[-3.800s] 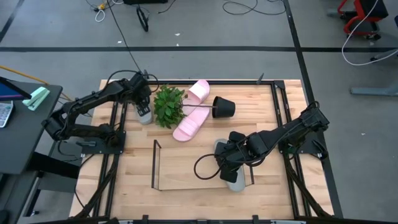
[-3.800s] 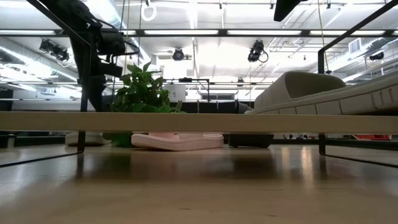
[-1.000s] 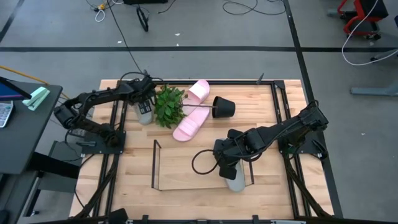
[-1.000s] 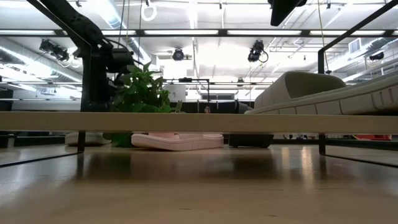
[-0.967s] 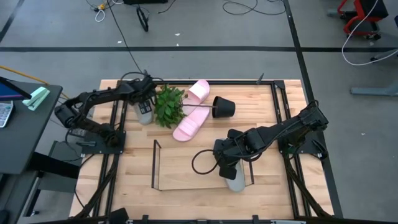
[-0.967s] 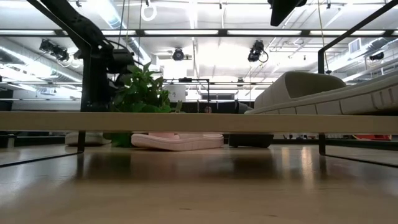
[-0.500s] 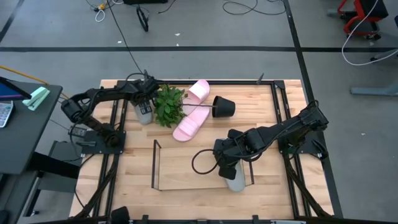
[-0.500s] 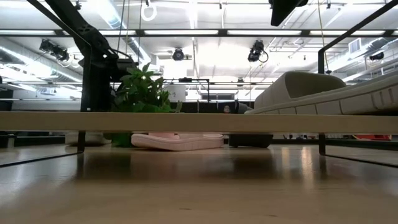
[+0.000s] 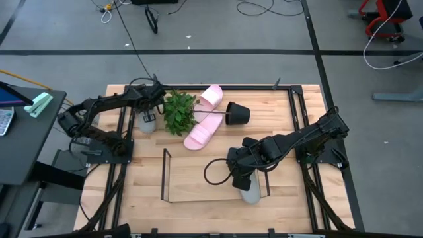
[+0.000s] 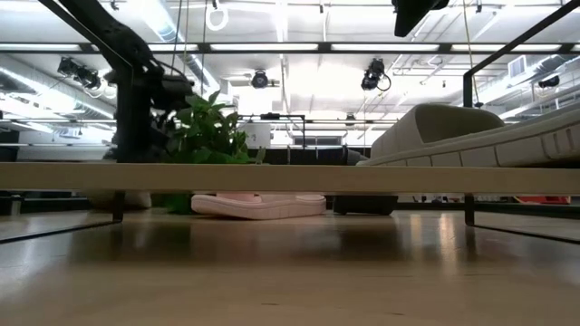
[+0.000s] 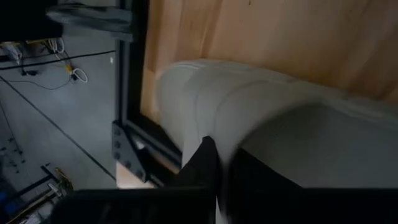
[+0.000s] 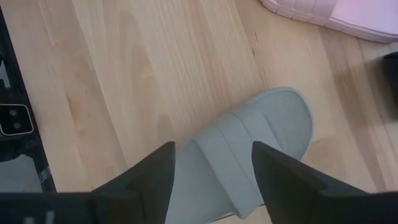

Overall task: Pick and place slides into the shelf
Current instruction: Put the gray slipper on the shelf

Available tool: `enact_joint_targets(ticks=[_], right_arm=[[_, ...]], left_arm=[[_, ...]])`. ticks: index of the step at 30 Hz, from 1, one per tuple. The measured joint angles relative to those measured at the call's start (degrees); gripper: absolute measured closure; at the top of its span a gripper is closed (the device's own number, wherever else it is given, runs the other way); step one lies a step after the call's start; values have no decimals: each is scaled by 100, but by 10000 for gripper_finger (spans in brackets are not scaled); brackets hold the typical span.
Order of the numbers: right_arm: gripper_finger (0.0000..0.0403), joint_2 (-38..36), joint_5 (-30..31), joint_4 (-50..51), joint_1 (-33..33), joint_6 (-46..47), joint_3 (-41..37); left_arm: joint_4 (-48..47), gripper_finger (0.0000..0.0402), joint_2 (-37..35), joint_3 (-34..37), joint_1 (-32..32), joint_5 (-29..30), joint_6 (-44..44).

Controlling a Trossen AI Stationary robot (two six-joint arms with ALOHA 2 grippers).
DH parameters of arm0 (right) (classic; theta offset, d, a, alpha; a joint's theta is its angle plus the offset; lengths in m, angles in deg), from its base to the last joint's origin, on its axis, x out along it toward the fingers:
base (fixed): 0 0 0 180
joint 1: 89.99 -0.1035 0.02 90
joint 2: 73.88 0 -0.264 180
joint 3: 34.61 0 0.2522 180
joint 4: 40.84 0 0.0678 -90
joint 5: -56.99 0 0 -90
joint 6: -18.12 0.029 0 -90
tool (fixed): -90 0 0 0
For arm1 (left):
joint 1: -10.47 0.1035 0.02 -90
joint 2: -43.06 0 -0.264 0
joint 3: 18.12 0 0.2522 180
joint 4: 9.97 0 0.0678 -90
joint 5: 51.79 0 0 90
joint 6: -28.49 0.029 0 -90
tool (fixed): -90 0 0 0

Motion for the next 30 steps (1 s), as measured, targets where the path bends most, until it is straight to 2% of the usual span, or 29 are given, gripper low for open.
enact_joint_targets(ticks=[4, 8, 14, 19, 23, 28, 30], right_arm=[[190, 0, 5, -2, 0, -7, 0], [190, 0, 109, 0, 0, -46, 0], [190, 0, 329, 1, -4, -78, 0], [199, -110, 484, 20, -70, -166, 0], [247, -357, 756, 38, -203, -201, 0], [362, -722, 864, 230, -323, -201, 0], [391, -870, 909, 262, -364, -210, 0]], left_arm=[[-695, 389, -523, -257, -2, -30, -84], [-1618, 389, -1033, -1001, 0, 22, -387], [-3084, 389, -1571, -2765, -221, -383, -934], [-4148, 389, -1660, -4219, -1047, -434, -1907], [-4601, 389, -1650, -4936, -2065, -562, -3085], [-4612, 389, -1432, -5108, -3555, -556, -4624], [-4612, 389, -1194, -5107, -4131, -419, -5093]])
